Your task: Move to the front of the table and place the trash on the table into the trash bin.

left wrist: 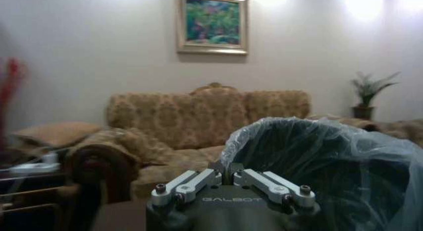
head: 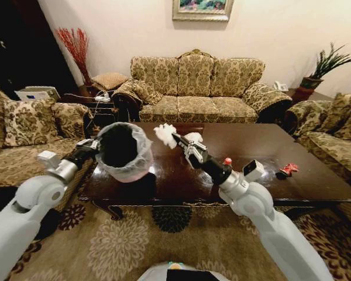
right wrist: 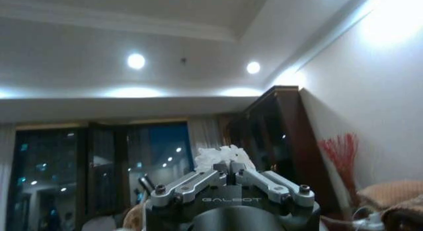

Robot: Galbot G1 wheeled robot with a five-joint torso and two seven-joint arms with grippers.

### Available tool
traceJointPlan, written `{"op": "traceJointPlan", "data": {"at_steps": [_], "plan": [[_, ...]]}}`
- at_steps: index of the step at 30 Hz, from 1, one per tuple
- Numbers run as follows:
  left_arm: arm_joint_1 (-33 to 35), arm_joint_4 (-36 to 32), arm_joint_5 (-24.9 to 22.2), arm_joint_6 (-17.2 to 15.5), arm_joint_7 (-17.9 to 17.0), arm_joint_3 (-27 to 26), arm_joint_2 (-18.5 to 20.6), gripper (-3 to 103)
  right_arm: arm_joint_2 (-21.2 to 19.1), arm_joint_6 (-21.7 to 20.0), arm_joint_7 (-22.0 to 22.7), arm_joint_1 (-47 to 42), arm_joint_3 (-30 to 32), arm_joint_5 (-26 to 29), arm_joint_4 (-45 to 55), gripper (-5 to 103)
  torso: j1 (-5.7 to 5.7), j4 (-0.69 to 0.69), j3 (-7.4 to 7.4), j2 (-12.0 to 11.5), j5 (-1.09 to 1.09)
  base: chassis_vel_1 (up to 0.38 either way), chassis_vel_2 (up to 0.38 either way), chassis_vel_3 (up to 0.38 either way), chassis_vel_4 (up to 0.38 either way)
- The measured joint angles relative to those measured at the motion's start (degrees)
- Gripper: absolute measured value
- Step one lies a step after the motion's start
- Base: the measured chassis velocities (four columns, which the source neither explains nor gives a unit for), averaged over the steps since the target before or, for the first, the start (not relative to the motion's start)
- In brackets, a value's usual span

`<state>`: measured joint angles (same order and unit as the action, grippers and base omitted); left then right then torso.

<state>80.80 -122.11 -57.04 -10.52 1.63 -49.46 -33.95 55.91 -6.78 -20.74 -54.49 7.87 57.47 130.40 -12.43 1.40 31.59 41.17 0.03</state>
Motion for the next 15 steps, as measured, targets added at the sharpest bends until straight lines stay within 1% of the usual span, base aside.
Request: {"op": "traceJointPlan", "data": {"at_steps": [2, 3, 6, 10, 13, 14, 15], "plan": [[1.34, -3.15, -0.43, -0.71, 1.12, -0.18, -0.28, 3, 1.66, 0.42, 0.86, 0.54, -3.60, -3.33, -0.91, 0, 0.00, 0.00, 0.00, 0.00, -0.02, 0.000, 0.000, 0.000, 0.000], [1.34, -3.15, -0.43, -0.71, 1.12, -0.18, -0.28, 3, 1.66, 0.42, 0.86, 0.54, -3.60, -3.33, -0.91, 0, 0.00, 0.00, 0.00, 0.00, -0.02, 0.000, 0.000, 0.000, 0.000], [3.06, -6.60, -0.03, -1.16, 2.03, -0.69, -0.59, 3, 3.30, 0.62, 1.23, 2.42, -6.22, -7.30, -3.23, 0, 0.01, 0.03, 0.00, 0.00, -0.02, 0.000, 0.000, 0.000, 0.000], [3.72, -8.35, 0.29, -1.46, 2.35, -0.83, -0.69, 3, 3.76, 0.36, 1.41, 3.37, -6.67, -9.42, -4.37, 0, 0.00, 0.01, 0.01, 0.00, -0.03, 0.000, 0.000, 0.000, 0.000], [4.13, -9.34, 0.33, -1.62, 2.47, -0.95, -0.87, 3, 3.77, 0.11, 1.44, 3.47, -6.68, -10.09, -4.56, 0, 0.00, 0.02, 0.01, 0.00, -0.03, 0.000, 0.000, 0.000, 0.000], [4.23, -9.79, 0.35, -1.75, 2.52, -0.95, -0.95, 3, 3.77, -0.13, 1.56, 3.38, -6.67, -10.35, -4.55, -3, 0.00, 0.02, 0.00, 0.00, -0.02, 0.000, 0.000, 0.000, 0.000], [4.65, -10.76, 0.76, -1.90, 2.82, -0.93, -1.10, 3, 3.83, -0.51, 1.81, 2.78, -6.50, -10.93, -4.44, 1, 0.00, 0.01, 0.00, 0.00, -0.03, 0.000, 0.000, 0.000, 0.000]]}}
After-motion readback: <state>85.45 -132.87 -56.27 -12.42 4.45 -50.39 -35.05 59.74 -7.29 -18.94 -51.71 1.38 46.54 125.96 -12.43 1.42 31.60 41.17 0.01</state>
